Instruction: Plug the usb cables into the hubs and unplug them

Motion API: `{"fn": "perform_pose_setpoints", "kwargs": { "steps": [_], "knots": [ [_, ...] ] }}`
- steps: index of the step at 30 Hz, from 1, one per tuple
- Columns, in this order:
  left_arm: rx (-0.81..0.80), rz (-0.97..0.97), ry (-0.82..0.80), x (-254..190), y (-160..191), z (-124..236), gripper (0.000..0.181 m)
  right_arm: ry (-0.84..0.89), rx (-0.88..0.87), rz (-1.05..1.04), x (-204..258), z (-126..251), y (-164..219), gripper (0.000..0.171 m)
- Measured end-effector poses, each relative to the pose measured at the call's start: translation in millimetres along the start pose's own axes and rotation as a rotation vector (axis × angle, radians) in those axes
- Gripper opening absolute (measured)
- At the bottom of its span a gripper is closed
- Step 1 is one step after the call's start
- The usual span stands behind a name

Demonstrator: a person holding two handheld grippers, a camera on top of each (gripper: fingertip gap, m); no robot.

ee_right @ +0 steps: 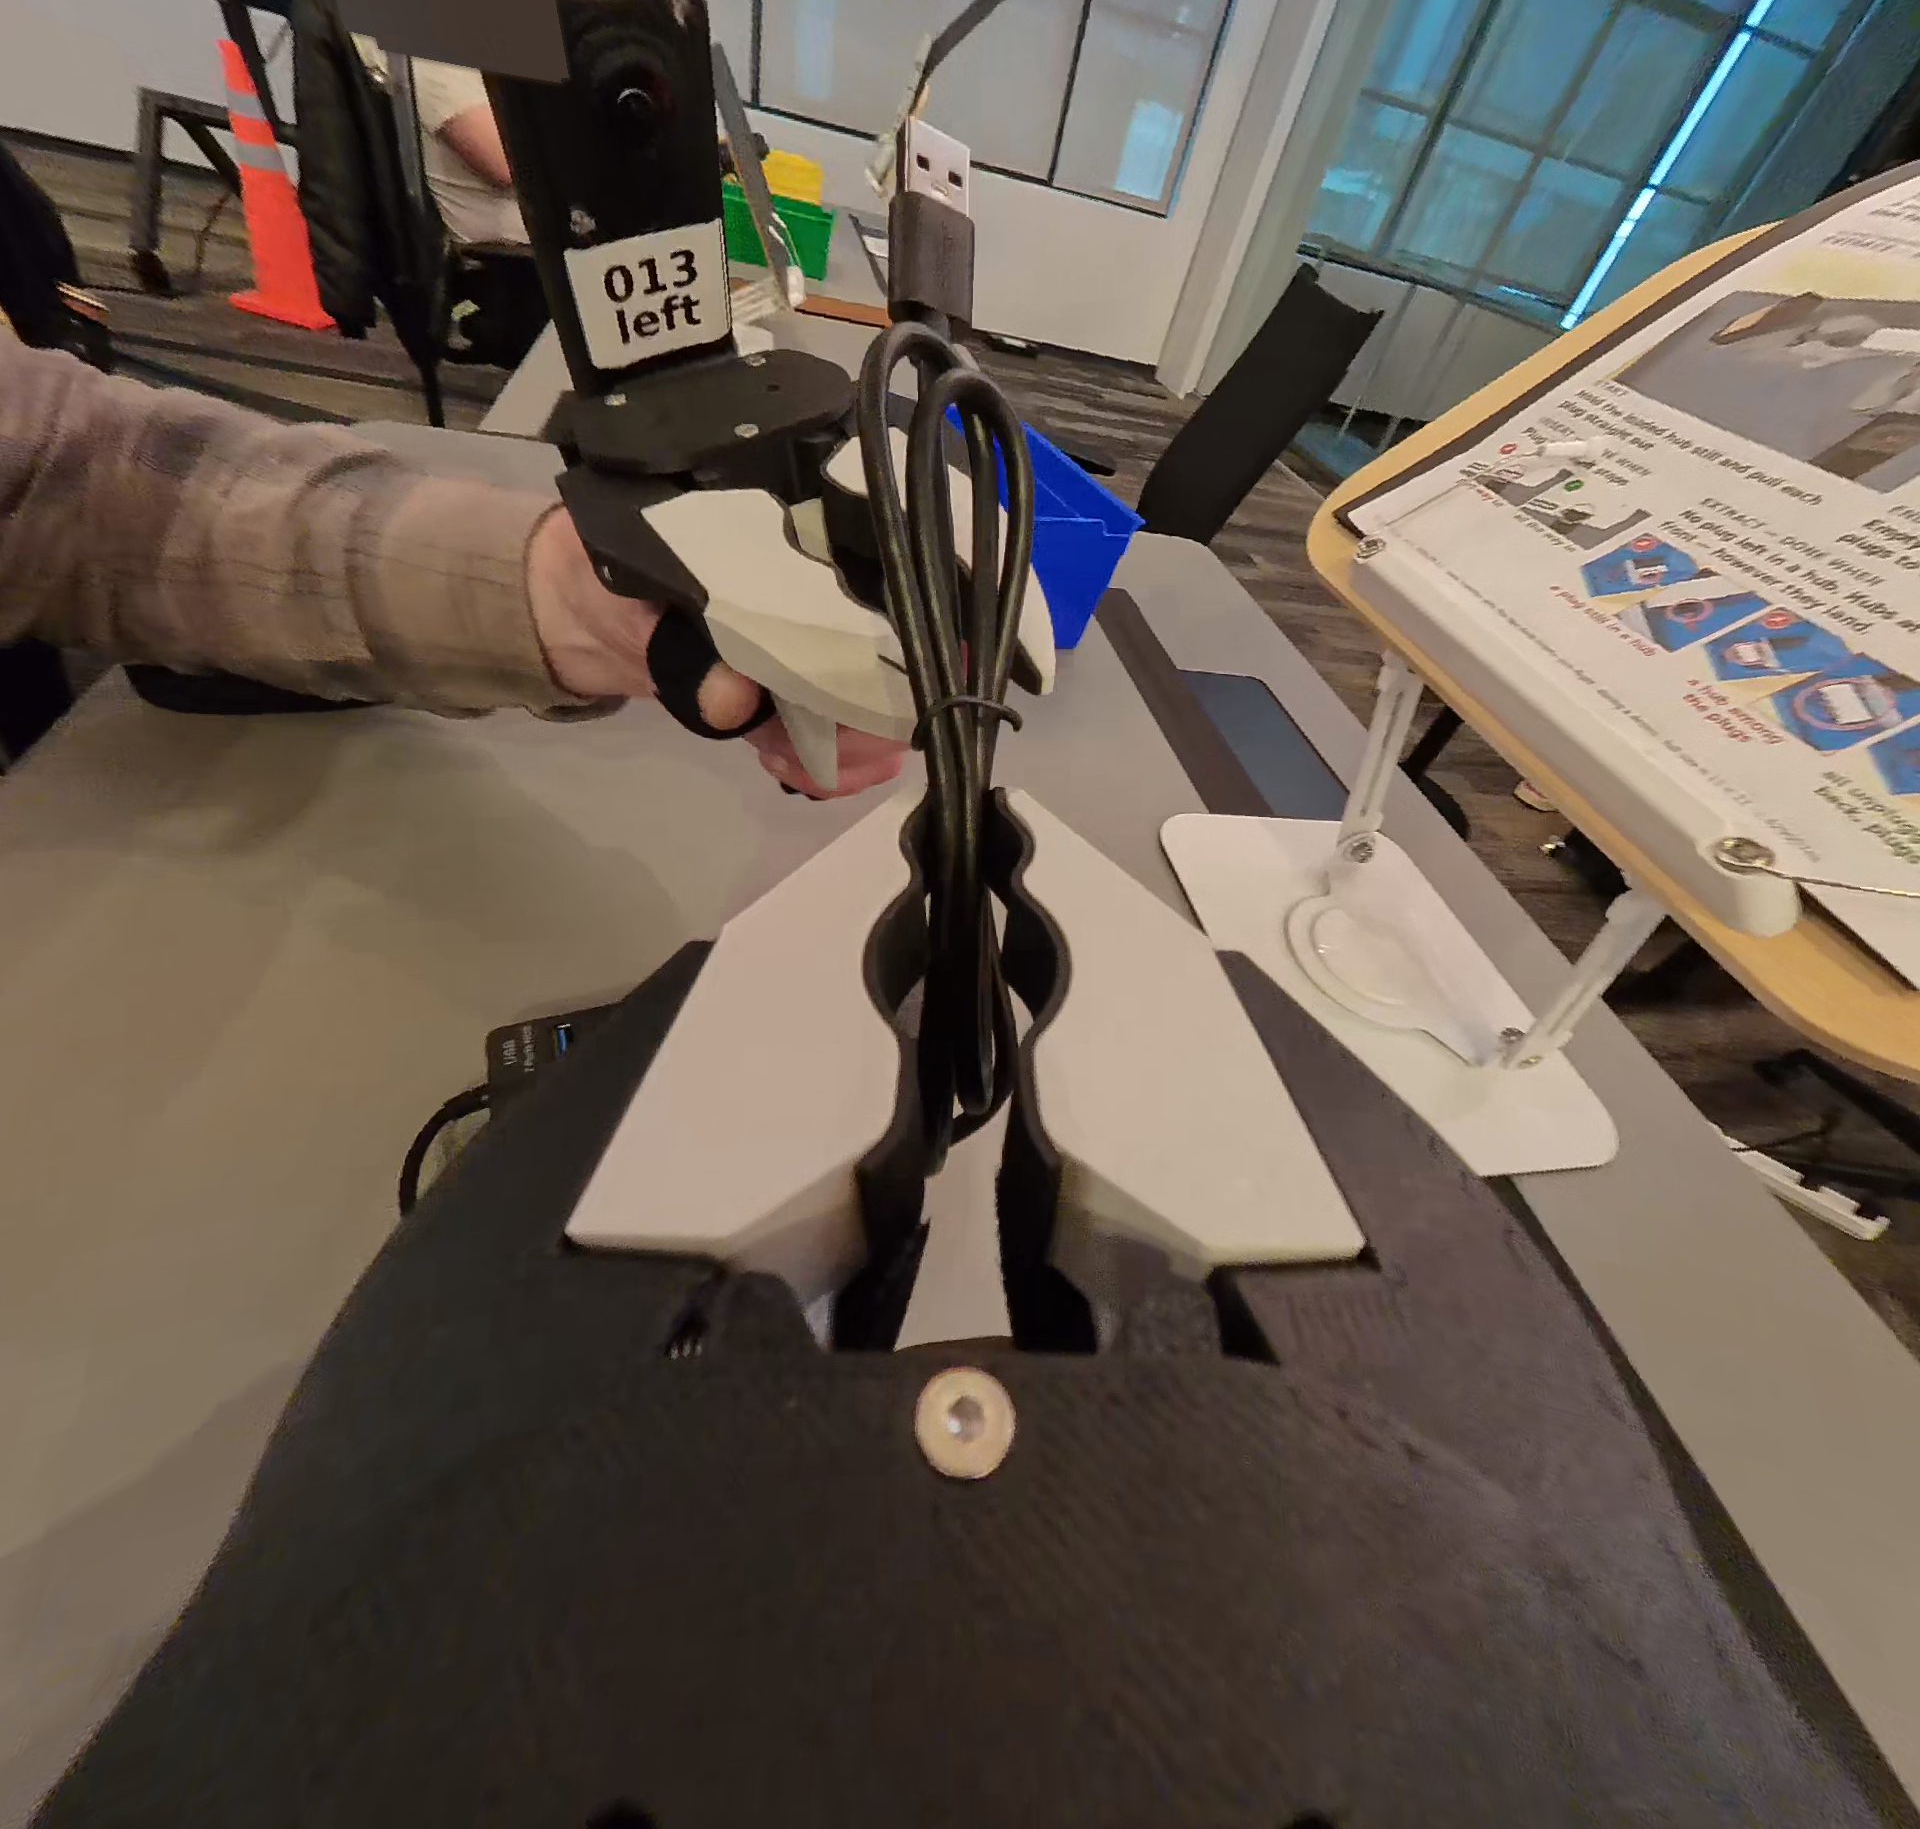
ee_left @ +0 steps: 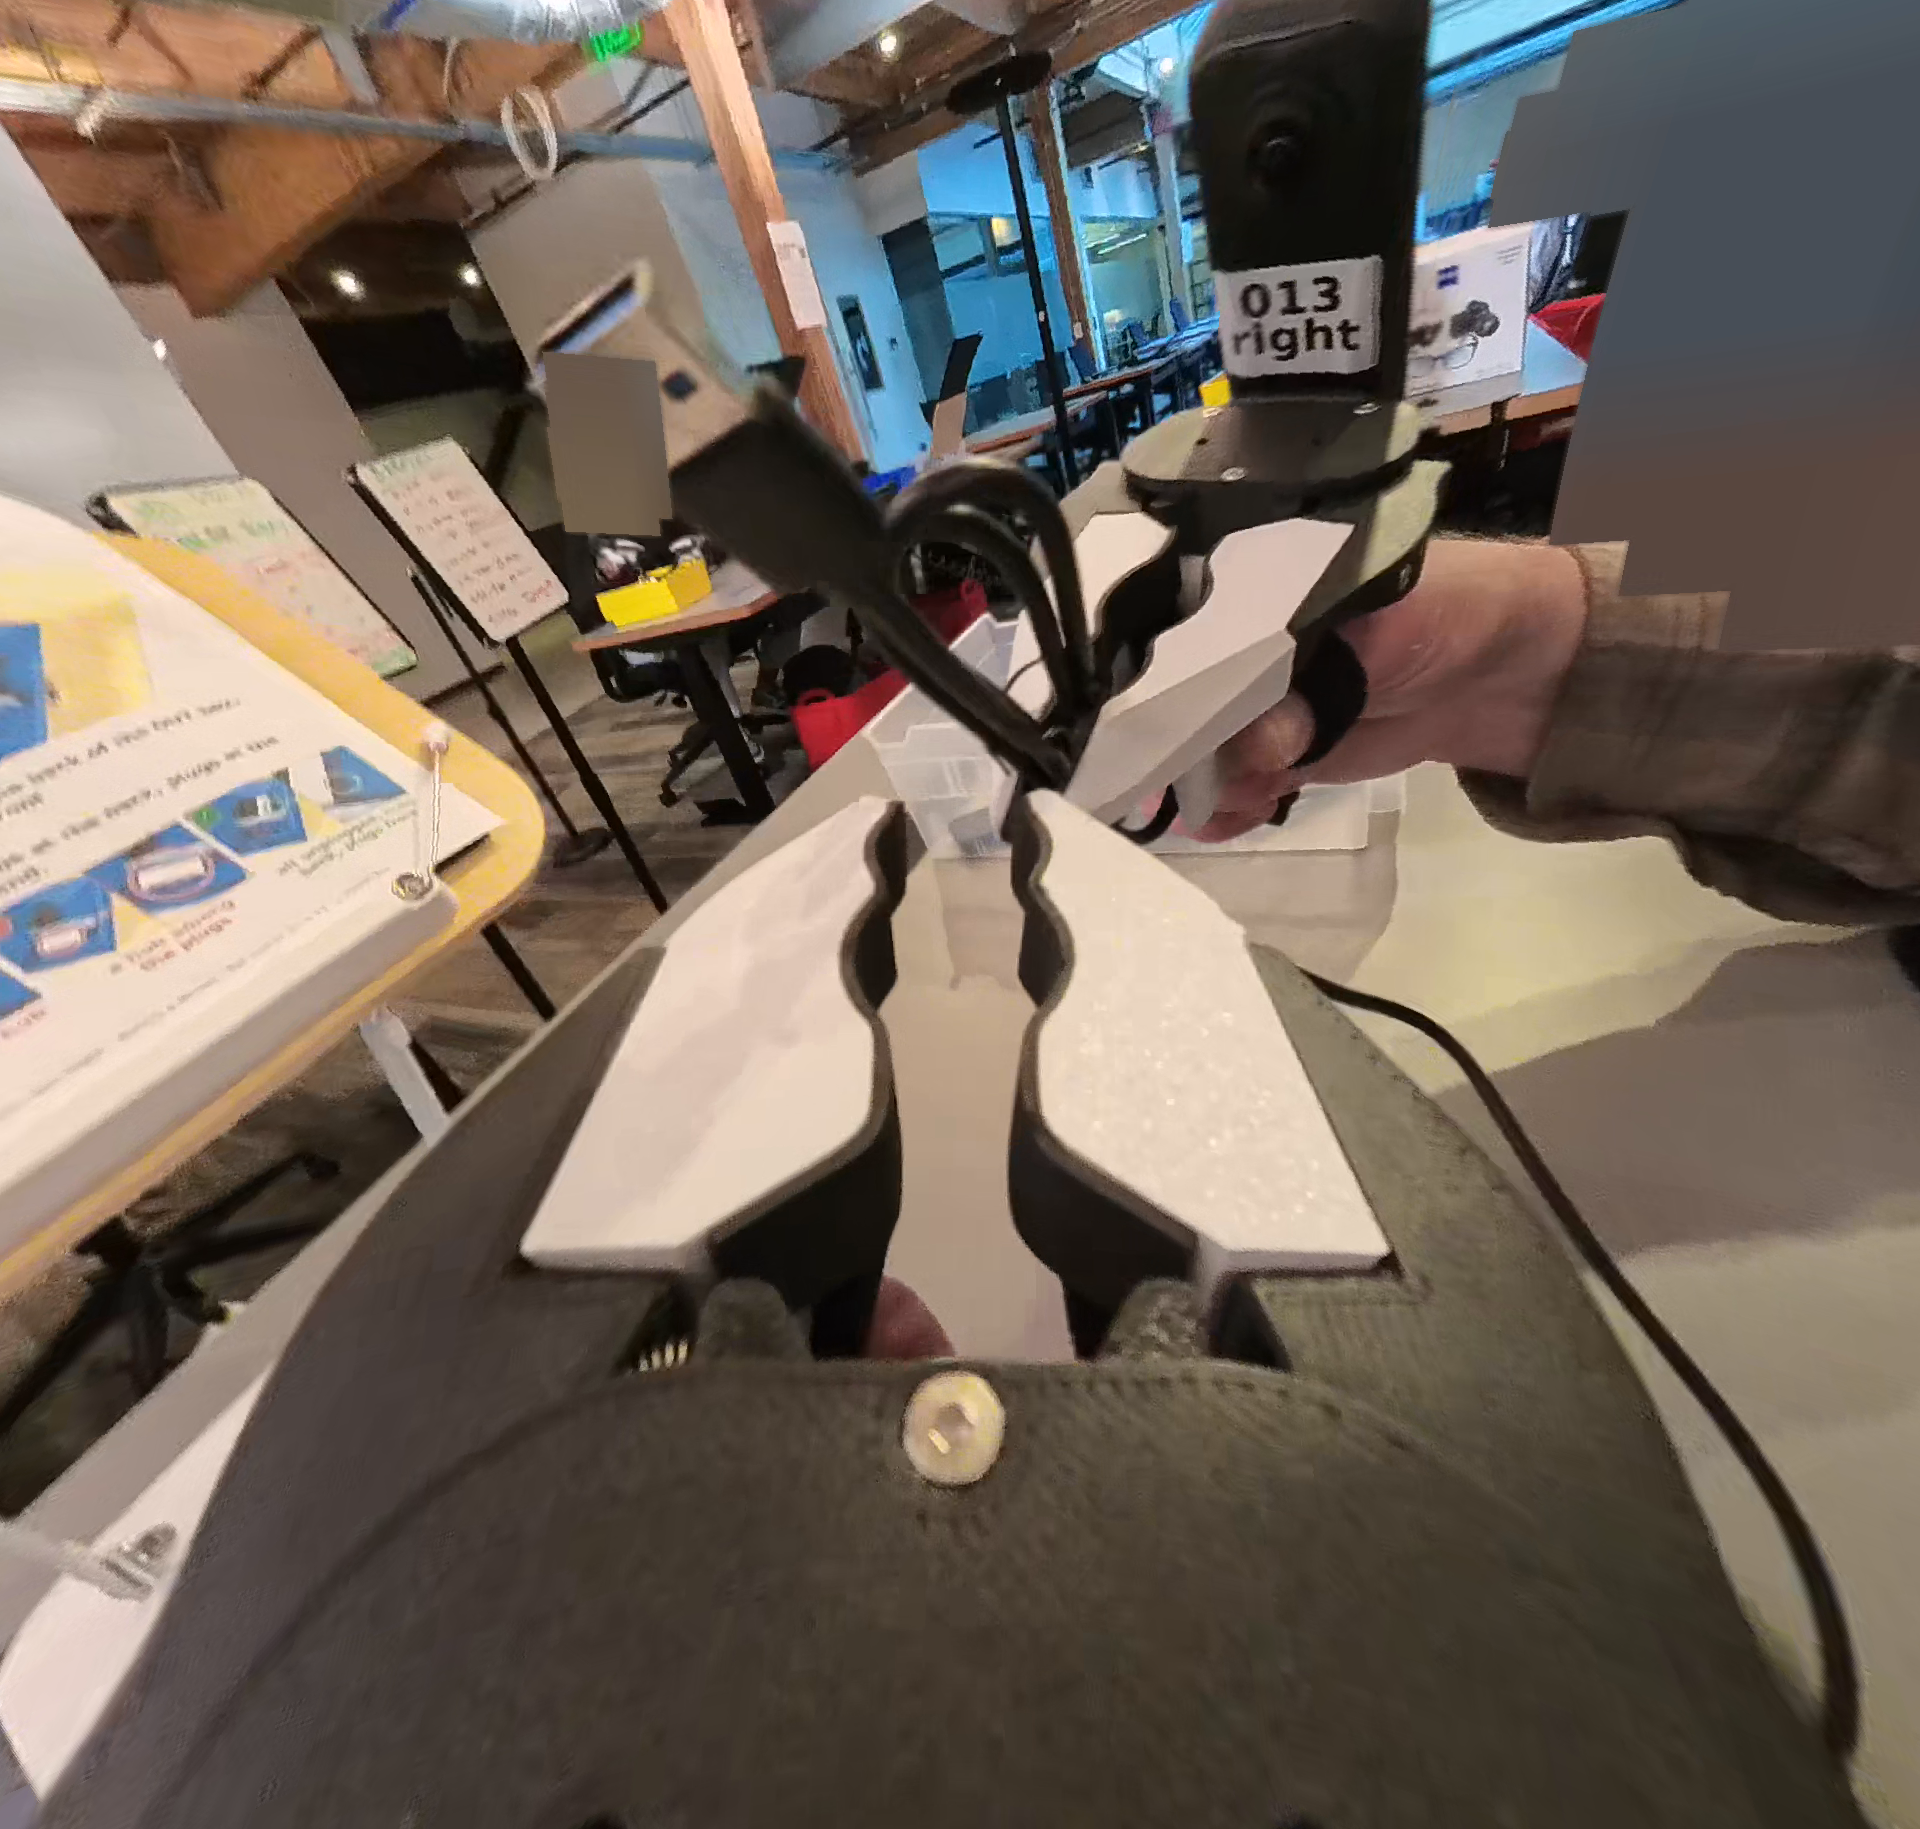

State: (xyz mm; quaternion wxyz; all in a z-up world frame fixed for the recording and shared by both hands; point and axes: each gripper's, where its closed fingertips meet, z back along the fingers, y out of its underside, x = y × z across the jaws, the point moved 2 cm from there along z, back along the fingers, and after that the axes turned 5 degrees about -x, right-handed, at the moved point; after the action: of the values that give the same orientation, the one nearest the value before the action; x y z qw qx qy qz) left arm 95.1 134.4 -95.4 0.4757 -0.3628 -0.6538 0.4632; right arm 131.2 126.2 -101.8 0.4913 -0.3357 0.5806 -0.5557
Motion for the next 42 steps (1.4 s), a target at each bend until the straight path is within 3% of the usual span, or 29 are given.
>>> {"fn": "perform_pose_setpoints", "kwargs": {
  "steps": [11, 42],
  "knots": [
    [-0.045, -0.051, 0.001, -8.8, -1.9, -7.1, 0.002, -0.019, -0.012, -0.025, 0.8, 0.1, 0.7, 0.004],
    [0.007, -0.213, -0.120, -9.4, -0.3, -6.3, 0.000, 0.017, -0.008, -0.046, -6.1, 3.0, 0.8, 0.004]
  ]
}}
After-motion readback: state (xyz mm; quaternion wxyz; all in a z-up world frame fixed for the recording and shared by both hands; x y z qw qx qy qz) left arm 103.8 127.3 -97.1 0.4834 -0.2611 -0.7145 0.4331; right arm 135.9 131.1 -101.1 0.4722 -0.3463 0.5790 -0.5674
